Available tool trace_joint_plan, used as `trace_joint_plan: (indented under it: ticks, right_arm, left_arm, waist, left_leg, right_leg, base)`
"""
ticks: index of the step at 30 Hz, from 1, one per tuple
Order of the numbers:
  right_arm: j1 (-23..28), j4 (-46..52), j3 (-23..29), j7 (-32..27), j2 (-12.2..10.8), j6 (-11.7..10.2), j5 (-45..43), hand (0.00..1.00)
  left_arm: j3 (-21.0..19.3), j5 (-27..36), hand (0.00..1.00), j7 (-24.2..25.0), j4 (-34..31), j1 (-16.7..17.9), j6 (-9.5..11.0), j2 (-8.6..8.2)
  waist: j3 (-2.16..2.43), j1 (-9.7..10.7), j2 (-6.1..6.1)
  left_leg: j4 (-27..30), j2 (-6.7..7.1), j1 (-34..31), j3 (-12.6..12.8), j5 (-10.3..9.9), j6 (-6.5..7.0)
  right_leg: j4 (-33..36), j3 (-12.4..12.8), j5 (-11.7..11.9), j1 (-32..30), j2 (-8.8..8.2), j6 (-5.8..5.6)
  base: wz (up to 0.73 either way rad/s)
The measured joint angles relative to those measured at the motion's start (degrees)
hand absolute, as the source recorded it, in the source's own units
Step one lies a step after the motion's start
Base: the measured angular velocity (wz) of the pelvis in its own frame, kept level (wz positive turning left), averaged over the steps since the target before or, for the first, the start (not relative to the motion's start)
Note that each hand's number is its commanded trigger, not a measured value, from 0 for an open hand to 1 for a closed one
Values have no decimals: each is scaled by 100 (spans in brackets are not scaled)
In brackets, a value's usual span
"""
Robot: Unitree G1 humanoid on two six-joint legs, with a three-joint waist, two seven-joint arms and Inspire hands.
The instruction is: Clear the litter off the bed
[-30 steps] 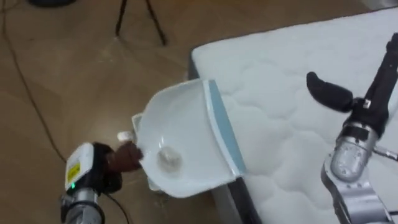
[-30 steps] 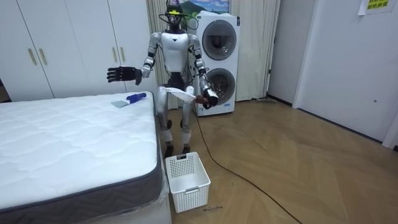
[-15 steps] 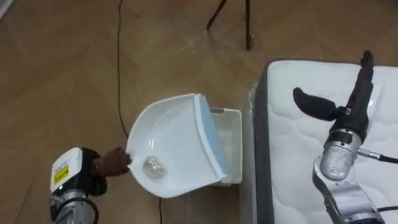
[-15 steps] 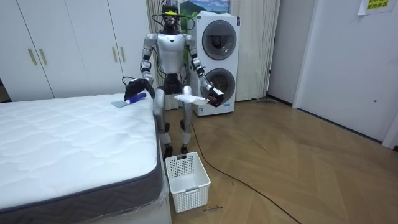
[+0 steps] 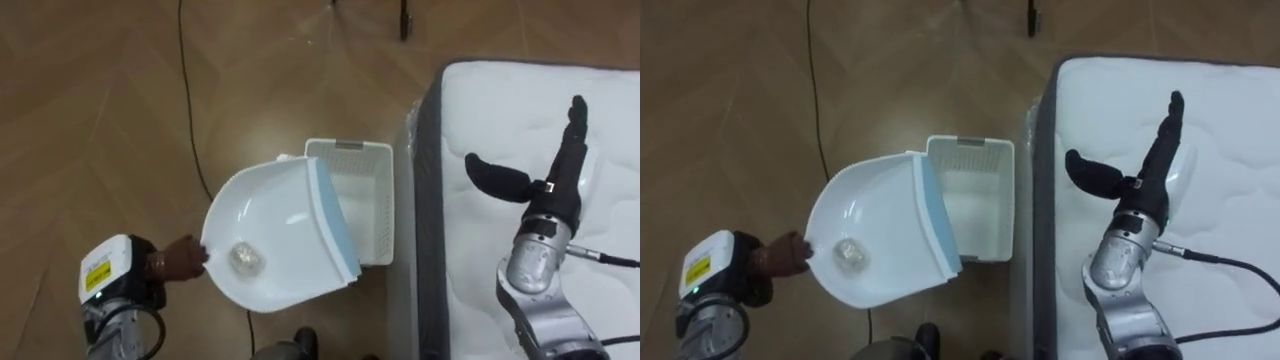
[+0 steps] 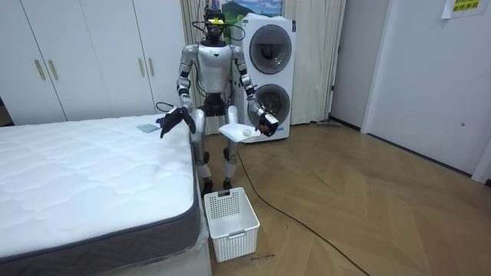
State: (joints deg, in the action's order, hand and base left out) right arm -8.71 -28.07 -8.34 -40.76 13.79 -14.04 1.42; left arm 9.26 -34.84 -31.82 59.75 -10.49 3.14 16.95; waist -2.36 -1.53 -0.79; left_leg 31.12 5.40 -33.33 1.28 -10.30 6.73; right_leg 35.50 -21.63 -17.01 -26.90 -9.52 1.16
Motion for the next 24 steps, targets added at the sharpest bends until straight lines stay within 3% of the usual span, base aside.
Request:
trace_joint_plan:
  ticks: [6,11,15,21,24]
  right_arm:
    - [10,-73,-104,239,-9,43,-114,0]
    - [11,-78,-297,349,-3,226,-172,0]
    - [19,-92,-394,473,-6,302,-182,0]
    - [3,-92,-388,521,4,542,-177,0]
    - [-24,-91,-386,521,36,742,-173,0]
  left_arm:
    - [111,-239,100,0,0,-214,-215,92]
    - [436,-303,100,30,-1,-660,-307,370]
    - [604,-356,100,150,-8,-1027,-378,555]
    - [789,-365,100,494,-43,-1236,-653,830]
    - [800,-408,100,716,-73,-1276,-797,962]
  waist:
    - [-6,167,75]
    - [-52,368,226]
    - [-61,495,267]
    - [-56,637,318]
    - [-54,682,430]
  left_leg:
    - [38,45,-221,-3,38,20]
    - [208,46,-587,-7,45,23]
    - [241,110,-716,23,52,34]
    - [253,152,-786,28,56,40]
    - [358,156,-917,37,50,41]
  right_leg:
    - [141,85,-34,-253,-39,-2]
    - [330,110,-54,-604,-58,-1]
    - [469,181,-98,-791,-137,-15]
    - [579,326,-118,-930,-149,-41]
    - [748,402,-162,-1074,-163,-57]
  base:
    - [2]
    - [3]
    - [0]
    - [1]
    - [10]
